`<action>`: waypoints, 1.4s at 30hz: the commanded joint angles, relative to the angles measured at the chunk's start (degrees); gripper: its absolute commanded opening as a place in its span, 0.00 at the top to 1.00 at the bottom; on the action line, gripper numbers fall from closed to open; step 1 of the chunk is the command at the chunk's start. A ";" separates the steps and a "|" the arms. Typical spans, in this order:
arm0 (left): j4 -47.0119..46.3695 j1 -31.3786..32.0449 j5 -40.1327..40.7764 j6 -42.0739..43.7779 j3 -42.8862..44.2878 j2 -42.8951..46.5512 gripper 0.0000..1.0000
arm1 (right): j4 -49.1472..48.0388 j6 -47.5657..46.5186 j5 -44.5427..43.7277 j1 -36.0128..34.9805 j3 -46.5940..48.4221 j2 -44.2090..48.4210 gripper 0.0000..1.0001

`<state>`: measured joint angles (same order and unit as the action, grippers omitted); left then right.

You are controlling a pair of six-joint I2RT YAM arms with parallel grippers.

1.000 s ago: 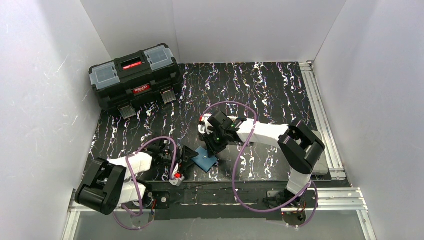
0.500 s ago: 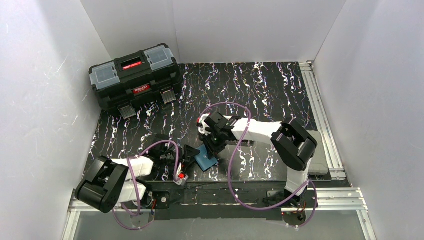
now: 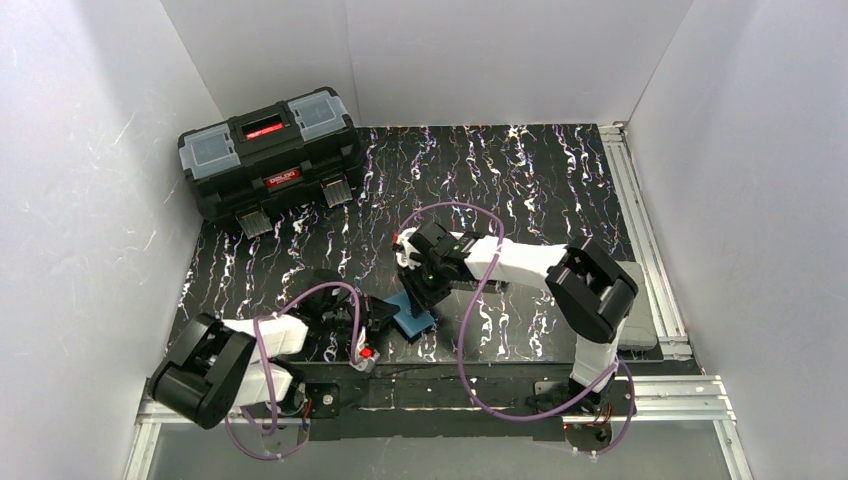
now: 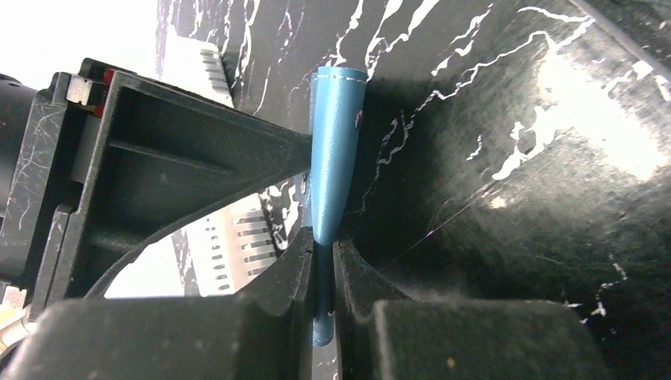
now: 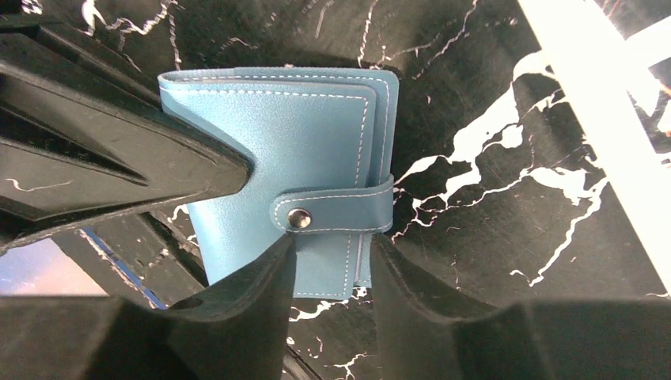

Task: Put the credit cards into the card holder
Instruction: Pick up the card holder from the center of the board, then open the card holder.

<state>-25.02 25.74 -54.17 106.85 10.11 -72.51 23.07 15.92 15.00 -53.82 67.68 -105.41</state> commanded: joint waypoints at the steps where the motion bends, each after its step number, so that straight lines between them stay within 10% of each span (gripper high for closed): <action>1: 3.23 0.45 -1.16 -0.92 1.26 6.18 1.00 | -3.80 -0.48 -0.10 -0.62 -0.45 4.59 0.49; 11: 18.62 0.52 -0.37 -0.47 3.43 24.85 1.00 | -0.14 -0.46 -12.24 -1.41 0.78 16.52 0.24; 23: 22.64 0.63 1.86 -2.27 4.74 29.74 1.00 | 0.90 -1.04 -29.69 -13.04 3.17 17.44 0.31; 42: 20.40 0.63 3.15 -4.58 6.74 26.76 1.00 | 0.55 -5.55 -32.46 -16.31 4.60 14.39 0.39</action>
<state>-3.38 26.09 -49.91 103.50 14.61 -45.01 23.90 12.78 -16.38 -69.10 69.28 -90.17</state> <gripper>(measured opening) 0.058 0.609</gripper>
